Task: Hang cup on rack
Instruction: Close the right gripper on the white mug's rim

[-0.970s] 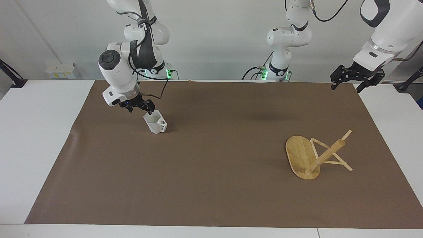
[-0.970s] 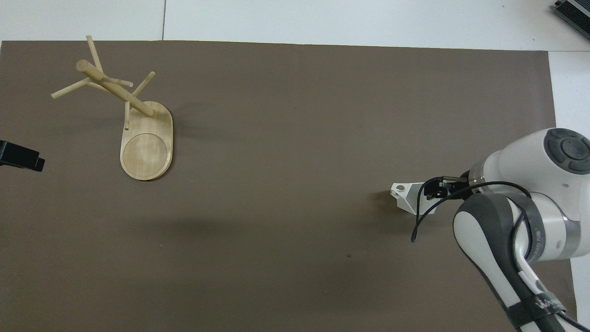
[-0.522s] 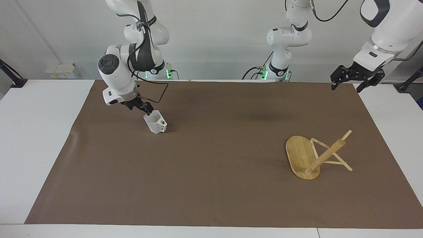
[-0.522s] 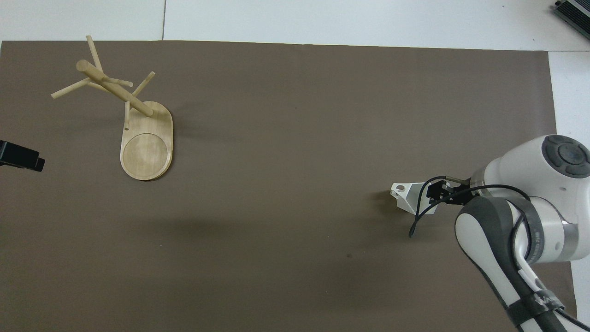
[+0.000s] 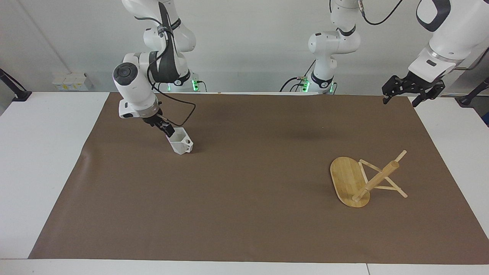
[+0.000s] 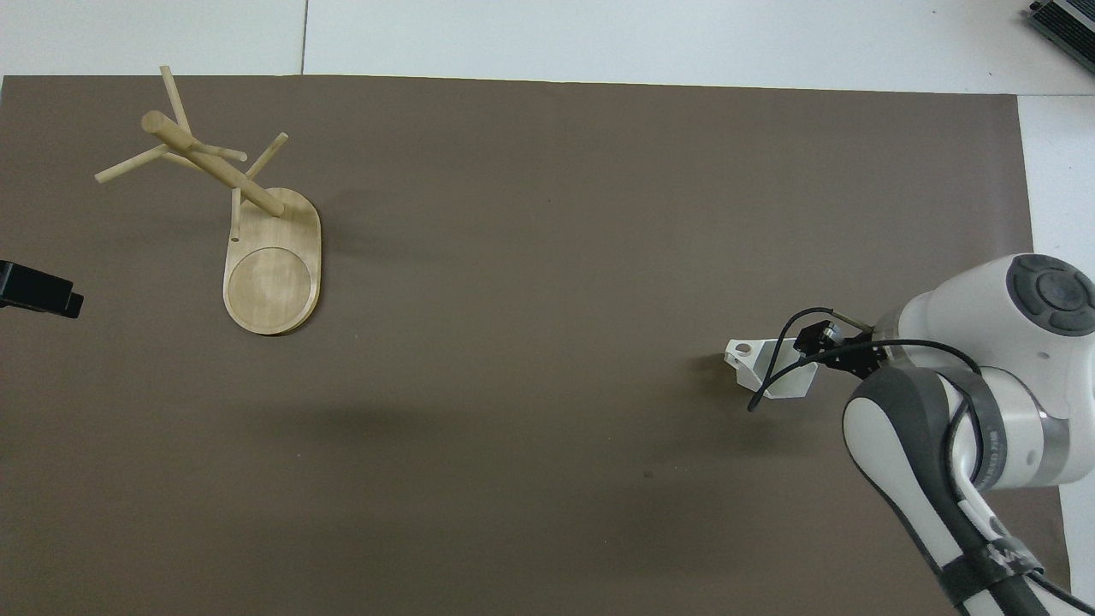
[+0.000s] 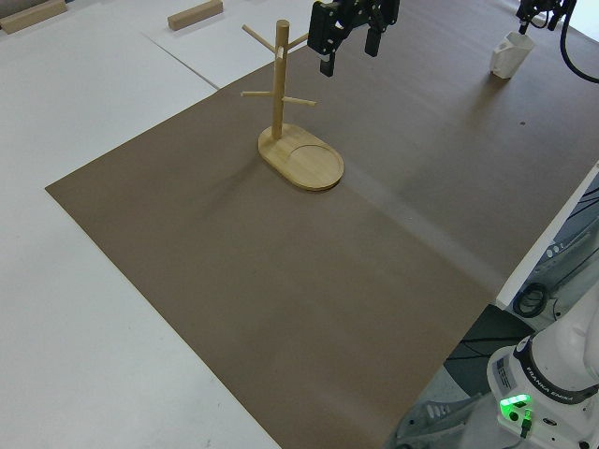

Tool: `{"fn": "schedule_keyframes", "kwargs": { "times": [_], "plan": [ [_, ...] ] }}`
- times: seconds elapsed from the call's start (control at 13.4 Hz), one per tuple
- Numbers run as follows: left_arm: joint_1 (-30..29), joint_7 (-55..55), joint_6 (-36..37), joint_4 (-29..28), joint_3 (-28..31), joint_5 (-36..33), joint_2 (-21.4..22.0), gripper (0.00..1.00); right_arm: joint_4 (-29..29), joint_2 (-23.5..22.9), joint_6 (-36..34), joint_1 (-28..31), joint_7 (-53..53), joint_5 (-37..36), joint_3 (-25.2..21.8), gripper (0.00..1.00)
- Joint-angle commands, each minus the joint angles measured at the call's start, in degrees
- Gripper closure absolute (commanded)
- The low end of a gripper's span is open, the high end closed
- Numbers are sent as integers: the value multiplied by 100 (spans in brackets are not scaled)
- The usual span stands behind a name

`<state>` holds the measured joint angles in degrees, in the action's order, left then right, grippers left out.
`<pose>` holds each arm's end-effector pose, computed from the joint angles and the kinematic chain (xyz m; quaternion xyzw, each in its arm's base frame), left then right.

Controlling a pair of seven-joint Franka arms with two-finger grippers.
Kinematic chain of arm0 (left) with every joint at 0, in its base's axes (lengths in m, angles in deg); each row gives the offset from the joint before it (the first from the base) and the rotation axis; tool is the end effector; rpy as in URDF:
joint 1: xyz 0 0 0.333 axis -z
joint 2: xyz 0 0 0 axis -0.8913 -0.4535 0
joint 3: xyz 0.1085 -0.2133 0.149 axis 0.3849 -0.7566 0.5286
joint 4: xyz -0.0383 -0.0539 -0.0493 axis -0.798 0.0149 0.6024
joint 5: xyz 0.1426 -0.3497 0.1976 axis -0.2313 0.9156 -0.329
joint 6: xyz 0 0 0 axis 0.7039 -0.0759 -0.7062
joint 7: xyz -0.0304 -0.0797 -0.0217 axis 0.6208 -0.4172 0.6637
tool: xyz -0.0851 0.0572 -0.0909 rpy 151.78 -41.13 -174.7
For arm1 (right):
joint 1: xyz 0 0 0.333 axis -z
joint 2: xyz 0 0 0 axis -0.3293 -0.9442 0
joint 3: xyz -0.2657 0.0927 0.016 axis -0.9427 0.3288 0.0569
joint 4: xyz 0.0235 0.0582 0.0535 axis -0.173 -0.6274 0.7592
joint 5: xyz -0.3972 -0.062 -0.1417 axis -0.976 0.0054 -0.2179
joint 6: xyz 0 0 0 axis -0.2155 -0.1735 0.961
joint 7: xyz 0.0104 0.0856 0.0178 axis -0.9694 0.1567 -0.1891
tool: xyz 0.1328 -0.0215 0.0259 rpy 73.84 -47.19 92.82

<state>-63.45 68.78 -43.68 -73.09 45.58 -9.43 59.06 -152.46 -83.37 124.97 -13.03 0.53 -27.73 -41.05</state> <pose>0.5739 0.0094 0.5619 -0.9947 0.0977 0.0322 0.0022 0.5237 0.0219 0.3015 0.9529 -0.2942 -0.0707 0.0200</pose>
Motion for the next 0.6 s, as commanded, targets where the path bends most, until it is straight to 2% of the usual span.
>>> {"fn": "schedule_keyframes", "kwargs": {
  "times": [0.0, 0.52],
  "plan": [
    [59, -63, 10, -83, 51, -109, 79, 0, -219, -29, 269, 30, -98, 36, 60, 0],
    [156, -80, 193, -83, 24, -109, 131, 0, -219, -38, 269, -23, -27, 27, 104, 0]
  ]
}}
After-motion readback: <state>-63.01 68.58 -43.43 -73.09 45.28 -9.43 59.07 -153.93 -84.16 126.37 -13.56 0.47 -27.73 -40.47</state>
